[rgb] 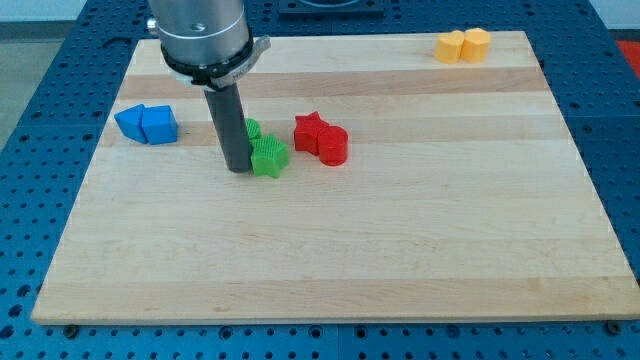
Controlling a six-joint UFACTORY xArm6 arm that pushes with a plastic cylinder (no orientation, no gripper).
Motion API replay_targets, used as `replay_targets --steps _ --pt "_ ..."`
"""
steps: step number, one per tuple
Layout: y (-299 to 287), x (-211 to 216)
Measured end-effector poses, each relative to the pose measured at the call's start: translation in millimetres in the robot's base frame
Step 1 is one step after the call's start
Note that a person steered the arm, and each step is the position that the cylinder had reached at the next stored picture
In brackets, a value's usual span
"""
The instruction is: Move the green star into the green circle towards the top left corner
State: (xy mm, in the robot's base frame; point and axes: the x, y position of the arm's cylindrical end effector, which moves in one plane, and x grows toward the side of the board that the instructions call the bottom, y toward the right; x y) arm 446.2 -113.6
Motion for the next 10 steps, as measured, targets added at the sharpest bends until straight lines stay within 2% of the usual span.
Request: replay_targets --steps 1,2,3,5,6,7,8,10 --pt "9 31" --pt "64 33" --pt "82 26" --pt "48 1" --pt "12 -11" --pt "4 -19" --pt "18 -9" --pt "-15 1"
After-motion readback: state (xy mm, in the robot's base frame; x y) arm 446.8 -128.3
